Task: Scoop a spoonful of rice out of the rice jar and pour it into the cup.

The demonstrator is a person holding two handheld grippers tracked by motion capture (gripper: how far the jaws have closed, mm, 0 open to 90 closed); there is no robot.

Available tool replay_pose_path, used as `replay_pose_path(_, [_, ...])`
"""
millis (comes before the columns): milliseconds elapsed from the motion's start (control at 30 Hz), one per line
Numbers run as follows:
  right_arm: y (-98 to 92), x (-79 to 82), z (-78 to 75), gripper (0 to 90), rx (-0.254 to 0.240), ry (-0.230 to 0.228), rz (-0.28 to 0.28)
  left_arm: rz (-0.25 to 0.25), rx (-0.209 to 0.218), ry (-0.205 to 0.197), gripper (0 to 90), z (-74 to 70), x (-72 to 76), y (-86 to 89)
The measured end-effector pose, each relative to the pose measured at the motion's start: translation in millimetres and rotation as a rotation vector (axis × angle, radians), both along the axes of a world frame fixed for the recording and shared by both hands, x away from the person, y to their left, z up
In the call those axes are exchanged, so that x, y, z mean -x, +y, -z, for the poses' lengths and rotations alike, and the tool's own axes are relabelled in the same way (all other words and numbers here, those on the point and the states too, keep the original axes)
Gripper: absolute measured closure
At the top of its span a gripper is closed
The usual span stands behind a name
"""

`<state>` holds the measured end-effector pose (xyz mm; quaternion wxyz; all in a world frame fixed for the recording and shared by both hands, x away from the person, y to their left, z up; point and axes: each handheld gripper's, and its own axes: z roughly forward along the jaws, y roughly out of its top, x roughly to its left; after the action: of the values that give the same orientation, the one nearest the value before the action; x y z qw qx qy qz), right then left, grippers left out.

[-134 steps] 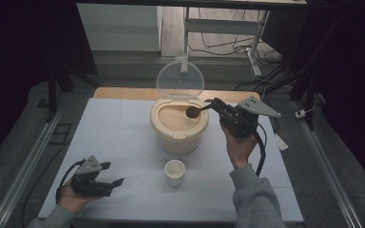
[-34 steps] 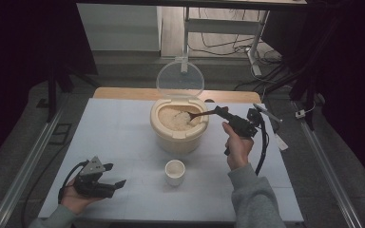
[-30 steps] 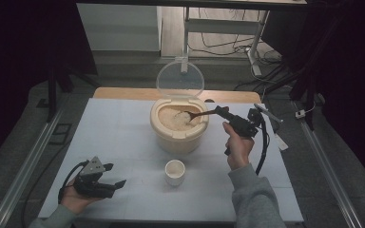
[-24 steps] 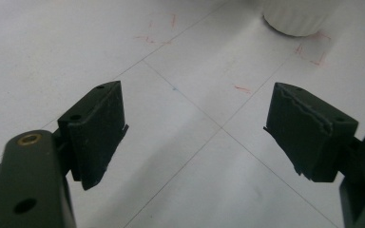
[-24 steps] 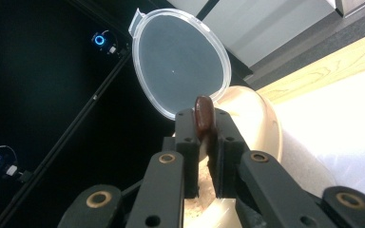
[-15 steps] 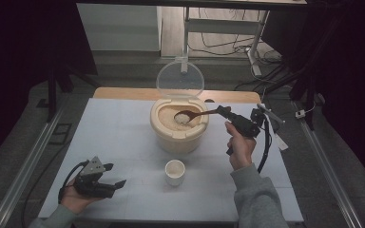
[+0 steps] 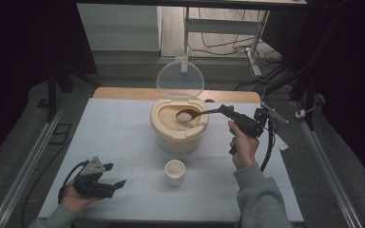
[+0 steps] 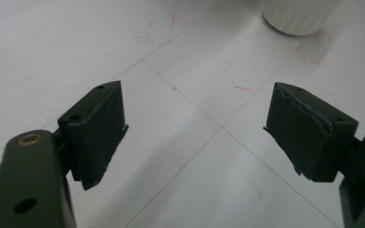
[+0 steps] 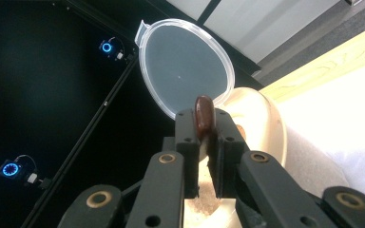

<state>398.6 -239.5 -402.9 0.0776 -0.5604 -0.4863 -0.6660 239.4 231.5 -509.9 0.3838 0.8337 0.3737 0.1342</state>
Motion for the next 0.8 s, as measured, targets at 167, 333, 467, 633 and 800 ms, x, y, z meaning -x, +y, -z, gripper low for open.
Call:
replay_pose_path(167, [-0.8, 0.6, -0.7, 83.2, -0.006, 0.003, -0.001, -0.001, 0.000, -0.001, 20.4, 0.0, 0.0, 0.1])
replay_pose_path(333, [-1.4, 1.4, -1.3, 83.3, -0.006, 0.004, -0.009, 0.000, 0.000, 0.000, 20.5, 0.1, 0.0, -0.1])
replay_pose_path(467, [-2.1, 2.8, -1.3, 83.2, -0.013, 0.007, -0.016, 0.000, 0.000, -0.001, 20.4, 0.0, 0.0, 0.0])
replay_pose_path(633, [-3.5, 7.7, -2.2, 83.3, -0.026, 0.010, -0.033, -0.001, 0.000, 0.000, 20.4, 0.1, 0.0, 0.1])
replay_pose_path(800, [-3.6, 17.3, -3.5, 83.3, -0.022, 0.008, -0.063, -0.001, 0.000, 0.000, 20.5, 0.1, -0.1, 0.0])
